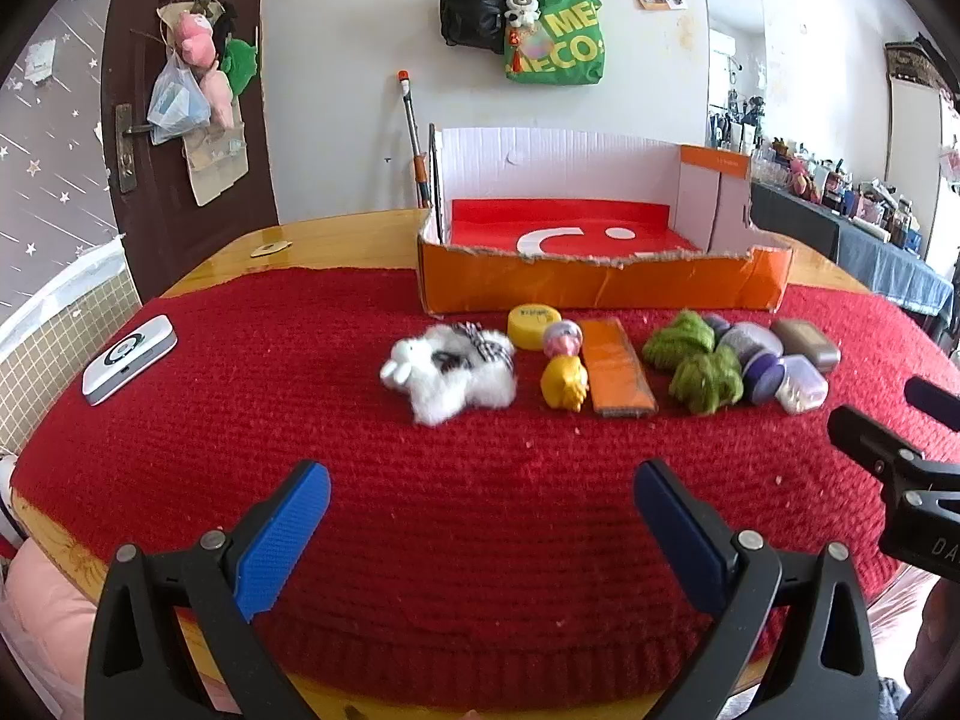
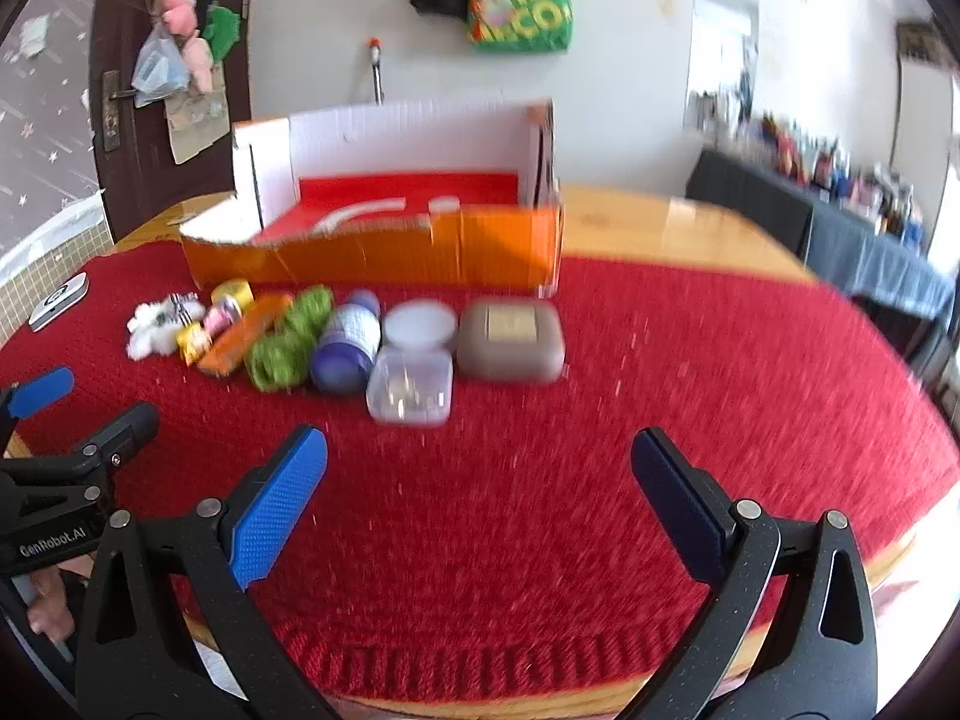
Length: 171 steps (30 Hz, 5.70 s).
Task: Organize objects
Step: 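Move the left tool toward the white plush bunny while the right tool approaches the taupe case, then close the left gripper on the white plush bunny while the right gripper closes on the taupe case, then lift the plush bunny with the left gripper while the right gripper lifts the taupe case, then carry the plush bunny into the orange box with the left gripper while the right carries the case in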
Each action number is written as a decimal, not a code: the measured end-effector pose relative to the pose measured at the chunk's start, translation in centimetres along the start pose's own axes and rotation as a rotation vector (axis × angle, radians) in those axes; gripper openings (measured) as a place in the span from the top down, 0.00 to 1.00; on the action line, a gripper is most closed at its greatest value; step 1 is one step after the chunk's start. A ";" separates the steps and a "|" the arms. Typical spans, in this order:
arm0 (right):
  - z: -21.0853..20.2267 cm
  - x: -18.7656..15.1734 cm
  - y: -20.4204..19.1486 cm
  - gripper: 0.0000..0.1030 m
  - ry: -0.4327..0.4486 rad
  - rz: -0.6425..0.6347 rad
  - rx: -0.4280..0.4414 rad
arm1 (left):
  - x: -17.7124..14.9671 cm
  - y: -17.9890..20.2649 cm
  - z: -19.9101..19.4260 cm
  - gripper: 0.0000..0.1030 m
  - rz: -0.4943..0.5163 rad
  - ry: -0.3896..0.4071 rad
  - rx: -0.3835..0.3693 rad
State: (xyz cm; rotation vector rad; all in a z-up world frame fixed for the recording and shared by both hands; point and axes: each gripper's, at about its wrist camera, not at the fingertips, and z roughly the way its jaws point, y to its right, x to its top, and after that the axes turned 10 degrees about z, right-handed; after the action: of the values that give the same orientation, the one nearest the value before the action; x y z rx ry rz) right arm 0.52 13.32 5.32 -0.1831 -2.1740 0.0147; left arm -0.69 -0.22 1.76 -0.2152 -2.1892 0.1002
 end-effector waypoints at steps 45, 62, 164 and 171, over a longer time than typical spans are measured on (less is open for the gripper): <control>8.7 5.3 3.5 0.00 -0.300 -0.017 -0.014 | 5.1 -5.2 8.3 0.07 0.074 -0.253 -0.163; 8.4 5.4 2.9 0.49 -0.290 -0.027 0.050 | 5.3 -4.9 7.3 0.45 0.066 -0.206 -0.232; 16.7 13.5 -2.0 0.49 -0.558 -0.368 0.173 | 14.4 -2.6 14.4 0.82 0.275 -0.285 -0.350; 16.7 13.2 -1.6 0.49 -0.572 -0.359 0.187 | 14.4 -2.5 14.7 0.82 0.349 -0.296 -0.354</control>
State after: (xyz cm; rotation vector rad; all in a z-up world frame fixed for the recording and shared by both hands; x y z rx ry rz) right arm -20.75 14.52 6.61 0.3632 -2.7259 0.0738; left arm -21.18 0.18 4.99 -0.8278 -2.4314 -0.0670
